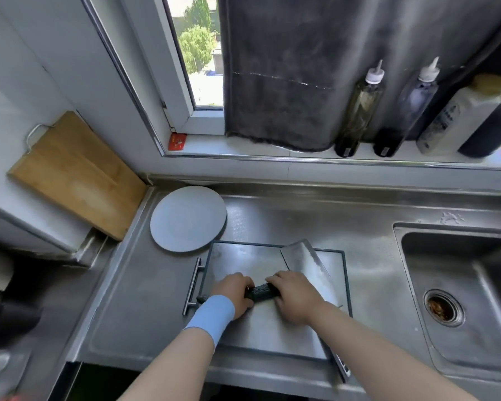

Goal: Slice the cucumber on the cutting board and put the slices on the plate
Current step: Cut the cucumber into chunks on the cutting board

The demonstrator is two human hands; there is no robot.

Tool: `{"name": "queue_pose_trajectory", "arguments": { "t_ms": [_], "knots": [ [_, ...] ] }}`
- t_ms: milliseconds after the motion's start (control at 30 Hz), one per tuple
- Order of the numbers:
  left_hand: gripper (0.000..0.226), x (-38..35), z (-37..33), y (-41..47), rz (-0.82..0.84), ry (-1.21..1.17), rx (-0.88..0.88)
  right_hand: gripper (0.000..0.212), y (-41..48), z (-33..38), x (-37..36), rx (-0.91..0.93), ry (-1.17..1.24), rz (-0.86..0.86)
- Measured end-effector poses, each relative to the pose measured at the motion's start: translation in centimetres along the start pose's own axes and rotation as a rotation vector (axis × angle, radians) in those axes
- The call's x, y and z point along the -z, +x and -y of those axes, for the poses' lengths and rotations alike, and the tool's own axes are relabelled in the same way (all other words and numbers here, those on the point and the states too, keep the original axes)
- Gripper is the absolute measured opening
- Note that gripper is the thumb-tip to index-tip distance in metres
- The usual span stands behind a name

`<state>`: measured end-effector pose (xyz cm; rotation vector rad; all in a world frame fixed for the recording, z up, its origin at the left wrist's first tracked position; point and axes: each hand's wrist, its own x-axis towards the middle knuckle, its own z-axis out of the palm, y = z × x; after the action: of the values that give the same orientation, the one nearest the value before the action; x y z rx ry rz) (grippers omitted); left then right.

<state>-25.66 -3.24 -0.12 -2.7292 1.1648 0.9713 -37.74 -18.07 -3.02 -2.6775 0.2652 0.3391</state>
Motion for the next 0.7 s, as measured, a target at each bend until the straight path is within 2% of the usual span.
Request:
{"name": "queue_pose_trajectory", "arguments": {
  "t_ms": [100, 233, 333, 433, 600, 633, 700],
  "knots": [
    [0.042, -0.1, -0.6, -0.6, 0.012, -0.014, 0.048, 0.053, -1.3, -1.0, 0.6, -0.001, 0.083, -0.093],
    [0.042, 0.1, -1.1, -1.0, 0.030, -0.040, 0.096, 0.044, -3.4, -2.2, 1.6, -0.246, 0.134, -0.197],
    [0.041, -0.1, -1.2, -0.9, 0.067, -0.120, 0.133, 0.036, -4.9, -2.5, 1.6, -0.464, 0.154, -0.086],
    [0.036, -0.2, -0.9, -0.7, 0.081, -0.259, 0.197, 0.032, -6.1, -1.8, 0.8, -0.602, 0.162, 0.012],
    [0.034, 0.1, 0.8, 0.3, 0.063, -0.467, 0.306, 0.055, -6.3, -0.3, -0.3, -0.699, 0.131, 0.033],
    [0.035, 0.2, 1.0, 0.3, 0.083, -0.451, 0.309, 0.056, -6.2, 0.0, -0.4, -0.717, 0.131, 0.031],
    [0.037, 1.0, 0.8, 0.1, 0.120, -0.275, 0.280, 0.056, -6.0, 0.3, -0.6, -0.739, 0.142, 0.023]
  ]
}}
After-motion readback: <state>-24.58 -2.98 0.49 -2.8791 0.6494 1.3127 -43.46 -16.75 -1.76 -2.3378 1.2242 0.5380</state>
